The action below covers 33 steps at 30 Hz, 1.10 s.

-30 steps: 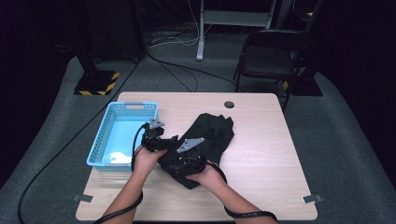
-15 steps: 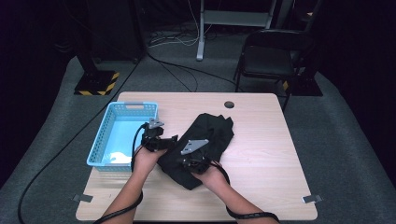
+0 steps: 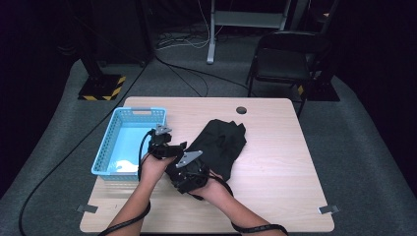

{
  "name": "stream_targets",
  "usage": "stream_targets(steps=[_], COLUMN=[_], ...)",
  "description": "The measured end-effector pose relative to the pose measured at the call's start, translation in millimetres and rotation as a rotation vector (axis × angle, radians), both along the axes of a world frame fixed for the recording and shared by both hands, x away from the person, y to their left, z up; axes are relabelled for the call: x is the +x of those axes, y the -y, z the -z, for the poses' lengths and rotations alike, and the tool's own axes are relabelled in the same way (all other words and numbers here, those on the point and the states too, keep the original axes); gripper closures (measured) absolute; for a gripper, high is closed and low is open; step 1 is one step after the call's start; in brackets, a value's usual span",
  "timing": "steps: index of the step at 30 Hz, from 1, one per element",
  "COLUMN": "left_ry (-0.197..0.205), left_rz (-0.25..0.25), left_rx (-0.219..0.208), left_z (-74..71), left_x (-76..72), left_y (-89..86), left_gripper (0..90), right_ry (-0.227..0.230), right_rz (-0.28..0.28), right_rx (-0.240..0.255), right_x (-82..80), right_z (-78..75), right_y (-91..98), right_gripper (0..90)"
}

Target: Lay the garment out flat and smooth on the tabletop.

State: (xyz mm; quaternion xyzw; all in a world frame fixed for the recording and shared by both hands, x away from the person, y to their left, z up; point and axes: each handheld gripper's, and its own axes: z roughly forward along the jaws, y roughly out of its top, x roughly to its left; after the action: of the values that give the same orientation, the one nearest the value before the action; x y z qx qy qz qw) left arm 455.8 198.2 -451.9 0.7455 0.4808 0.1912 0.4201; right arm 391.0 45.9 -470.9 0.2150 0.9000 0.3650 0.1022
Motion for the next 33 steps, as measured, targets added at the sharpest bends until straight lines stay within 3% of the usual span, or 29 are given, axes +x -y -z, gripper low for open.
stream_targets(steps=[5, 7, 9, 11, 13, 16, 22, 27, 29, 31, 33], left_ry=[0.000, 0.002, 0.002, 0.001, -0.002, -0.002, 0.003, 0.009, 0.022, 0.037, 0.042], left_rz=[-0.001, -0.001, -0.001, -0.003, -0.005, -0.008, -0.013, -0.016, -0.011, 0.000, 0.012], left_rx=[0.002, 0.004, 0.003, -0.004, -0.008, -0.012, -0.018, -0.006, 0.031, 0.080, 0.098], left_z=[0.1, 0.2, 0.2, 0.2, 0.1, 0.2, 0.1, -0.1, 0.2, 0.7, 1.7], left_x=[0.0, -0.2, -0.3, -0.1, 0.2, 0.2, -0.4, -1.3, -2.5, -4.0, -5.0], left_y=[0.2, 0.6, 0.5, -0.3, -0.9, -1.0, -1.7, -0.6, 3.1, 9.0, 14.9], left_gripper=[27.9, 27.9, 27.9, 27.9, 27.9, 28.0, 28.0, 27.9, 28.0, 28.1, 28.3], right_ry=[0.049, 0.072, 0.079, 0.069, 0.032, 0.014, 0.024, 0.049, 0.045, 0.047, 0.064], right_rz=[-0.006, -0.001, -0.001, 0.001, 0.006, 0.011, 0.043, 0.161, 0.216, 0.270, 0.321], right_rx=[-0.080, -0.113, -0.114, -0.084, -0.031, 0.016, 0.113, 0.272, 0.322, 0.340, 0.316], right_x=[-4.2, -5.2, -4.2, -3.2, -1.0, 0.1, -6.1, -12.1, -13.1, -14.0, -14.2], right_z=[6.6, 7.9, 7.2, 4.5, 1.4, -1.6, -13.7, -29.3, -31.8, -32.6, -30.9], right_y=[-9.3, -10.4, -8.4, -3.0, 5.1, 16.6, 52.8, 111.2, 133.3, 155.3, 174.4], right_gripper=[19.8, 29.2, 43.9, 61.2, 74.9, 86.0, 87.7, 87.7, 87.7, 87.7, 87.6])
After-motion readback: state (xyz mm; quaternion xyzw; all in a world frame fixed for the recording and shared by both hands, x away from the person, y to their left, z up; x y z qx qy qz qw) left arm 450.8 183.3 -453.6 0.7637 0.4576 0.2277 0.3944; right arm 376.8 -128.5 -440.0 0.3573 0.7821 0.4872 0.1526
